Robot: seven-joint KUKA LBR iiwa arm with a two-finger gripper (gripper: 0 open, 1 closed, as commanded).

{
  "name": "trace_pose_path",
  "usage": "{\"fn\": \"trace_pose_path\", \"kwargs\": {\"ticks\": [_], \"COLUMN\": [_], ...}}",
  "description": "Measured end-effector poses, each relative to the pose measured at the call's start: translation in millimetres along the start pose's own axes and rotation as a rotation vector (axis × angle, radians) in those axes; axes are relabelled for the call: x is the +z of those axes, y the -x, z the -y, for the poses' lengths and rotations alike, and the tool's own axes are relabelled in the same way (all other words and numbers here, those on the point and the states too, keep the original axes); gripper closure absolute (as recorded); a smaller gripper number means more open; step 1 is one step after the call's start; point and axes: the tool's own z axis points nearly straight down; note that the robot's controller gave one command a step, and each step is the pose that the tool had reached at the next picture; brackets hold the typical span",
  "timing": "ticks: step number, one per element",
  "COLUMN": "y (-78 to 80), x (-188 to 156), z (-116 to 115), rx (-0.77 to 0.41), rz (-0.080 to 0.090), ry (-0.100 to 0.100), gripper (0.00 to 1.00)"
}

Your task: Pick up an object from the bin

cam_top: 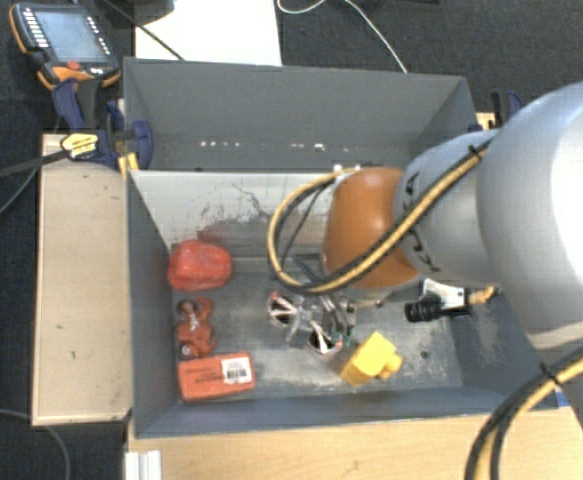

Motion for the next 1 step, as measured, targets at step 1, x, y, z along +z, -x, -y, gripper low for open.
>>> {"fn": "trace_pose_path", "kwargs": {"ticks": [1], "y": [-1.1], "x": [-96.5], "z": [3.6], "rx": [-0.003], "rz": [-0.005], "ry": [-0.003], "gripper": [1.00]}}
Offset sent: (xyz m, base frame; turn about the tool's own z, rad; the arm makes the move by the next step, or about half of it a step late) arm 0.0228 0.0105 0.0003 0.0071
